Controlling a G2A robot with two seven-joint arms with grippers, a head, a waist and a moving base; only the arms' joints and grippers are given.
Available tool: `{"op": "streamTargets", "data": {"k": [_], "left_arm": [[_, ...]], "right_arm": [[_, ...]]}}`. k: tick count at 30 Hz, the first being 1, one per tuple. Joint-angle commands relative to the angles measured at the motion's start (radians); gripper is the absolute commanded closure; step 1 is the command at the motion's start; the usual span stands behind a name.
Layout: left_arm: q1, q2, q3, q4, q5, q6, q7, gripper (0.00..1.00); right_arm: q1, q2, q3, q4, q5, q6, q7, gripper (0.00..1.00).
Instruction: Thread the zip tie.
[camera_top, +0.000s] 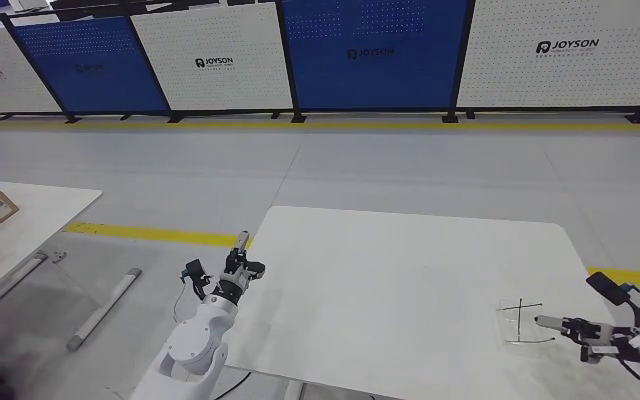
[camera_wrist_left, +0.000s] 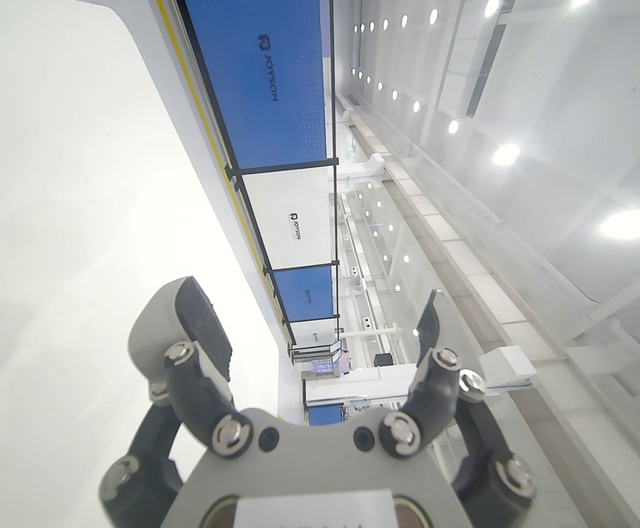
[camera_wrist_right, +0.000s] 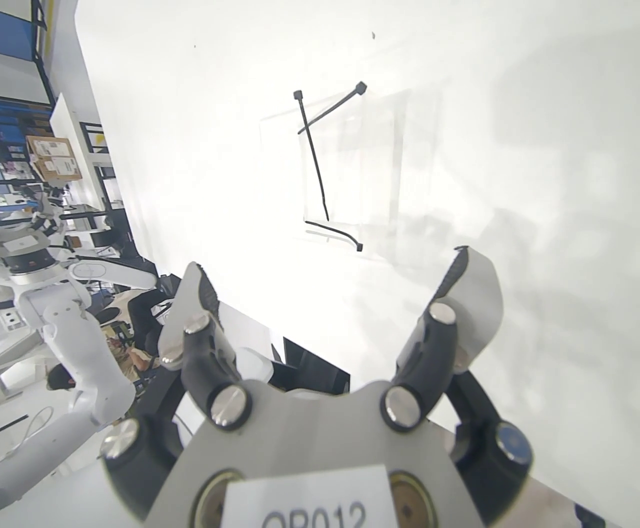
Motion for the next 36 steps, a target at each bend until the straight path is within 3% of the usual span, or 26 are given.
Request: {"op": "streamTargets", "data": {"k": [1, 8, 9, 10, 14, 16, 20, 25, 36], "left_arm": [[0.000, 0.000, 0.000, 0.000, 0.000, 0.000, 0.000, 0.00], [0.000, 0.000, 0.000, 0.000, 0.000, 0.000, 0.000, 0.00], [0.000, 0.000, 0.000, 0.000, 0.000, 0.000, 0.000, 0.00], [0.000, 0.000, 0.000, 0.000, 0.000, 0.000, 0.000, 0.00], [0.000, 0.000, 0.000, 0.000, 0.000, 0.000, 0.000, 0.00], [0.000, 0.000, 0.000, 0.000, 0.000, 0.000, 0.000, 0.00], [0.000, 0.000, 0.000, 0.000, 0.000, 0.000, 0.000, 0.00], [0.000, 0.000, 0.000, 0.000, 0.000, 0.000, 0.000, 0.00], [0.000, 0.000, 0.000, 0.000, 0.000, 0.000, 0.000, 0.00]], "right_arm": [[0.000, 0.000, 0.000, 0.000, 0.000, 0.000, 0.000, 0.00], [0.026, -0.006, -0.046, 0.022, -0.014, 0.092, -0.061, 0.00], [0.033, -0.006, -0.051, 0.029, -0.013, 0.101, -0.063, 0.38], [0.040, -0.006, -0.057, 0.037, -0.016, 0.106, -0.063, 0.56], [0.057, -0.005, -0.068, 0.065, -0.022, 0.117, -0.059, 0.68], [0.060, -0.003, -0.074, 0.069, -0.036, 0.124, -0.060, 0.81], [0.060, -0.001, -0.079, 0.079, -0.042, 0.119, -0.061, 0.80], [0.056, 0.004, -0.076, 0.080, -0.038, 0.102, -0.054, 0.89], [0.047, 0.012, -0.082, 0.057, -0.049, 0.102, -0.043, 0.75]]}}
